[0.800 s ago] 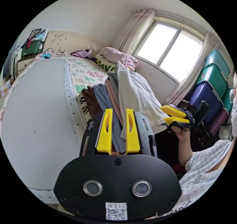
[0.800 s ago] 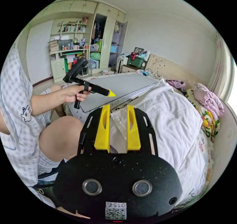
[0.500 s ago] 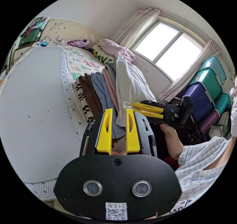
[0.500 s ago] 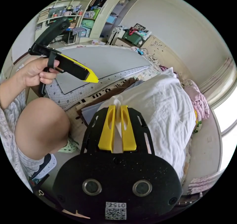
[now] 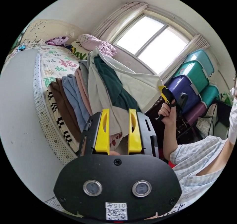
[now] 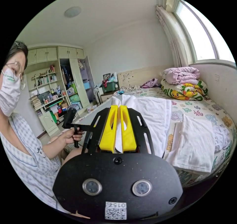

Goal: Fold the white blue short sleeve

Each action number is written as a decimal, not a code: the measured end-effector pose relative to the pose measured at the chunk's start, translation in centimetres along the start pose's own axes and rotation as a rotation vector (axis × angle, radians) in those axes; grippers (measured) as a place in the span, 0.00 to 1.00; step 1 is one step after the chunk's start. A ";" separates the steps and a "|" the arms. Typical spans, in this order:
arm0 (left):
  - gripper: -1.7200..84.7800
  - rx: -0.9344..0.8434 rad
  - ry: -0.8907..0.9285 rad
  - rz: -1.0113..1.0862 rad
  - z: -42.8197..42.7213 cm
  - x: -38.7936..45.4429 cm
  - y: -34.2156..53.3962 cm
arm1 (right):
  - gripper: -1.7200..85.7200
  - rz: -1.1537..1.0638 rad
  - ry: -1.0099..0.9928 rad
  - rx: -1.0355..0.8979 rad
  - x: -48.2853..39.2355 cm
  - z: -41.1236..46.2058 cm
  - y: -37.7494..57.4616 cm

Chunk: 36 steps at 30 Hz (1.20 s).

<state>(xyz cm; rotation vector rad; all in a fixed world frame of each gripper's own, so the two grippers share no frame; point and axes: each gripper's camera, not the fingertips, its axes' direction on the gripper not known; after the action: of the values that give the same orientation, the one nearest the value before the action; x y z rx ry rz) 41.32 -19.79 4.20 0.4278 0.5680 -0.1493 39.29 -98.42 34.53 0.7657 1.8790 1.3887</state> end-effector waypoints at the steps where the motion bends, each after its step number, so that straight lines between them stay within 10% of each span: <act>1: 0.15 0.019 -0.020 -0.002 0.2 0.4 -0.8 | 0.03 0.010 0.005 0.011 0.6 -0.5 0.1; 17: 0.02 0.129 -0.121 0.150 -8.7 7.6 -9.9 | 0.03 0.026 -0.052 0.208 9.8 -7.7 -1.3; 25: 0.01 0.538 -0.220 0.201 -37.1 11.1 -12.3 | 0.02 -0.167 -0.065 0.381 7.6 -9.8 -5.9; 36: 0.01 0.699 -0.499 -0.083 -64.4 1.0 -1.3 | 0.03 -0.019 -0.084 0.020 12.5 6.5 3.5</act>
<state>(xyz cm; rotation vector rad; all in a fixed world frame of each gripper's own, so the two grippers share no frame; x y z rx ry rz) 10.37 6.83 -45.64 1.0097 0.0214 -0.5253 37.15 -84.11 34.39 0.8013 1.8331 1.3082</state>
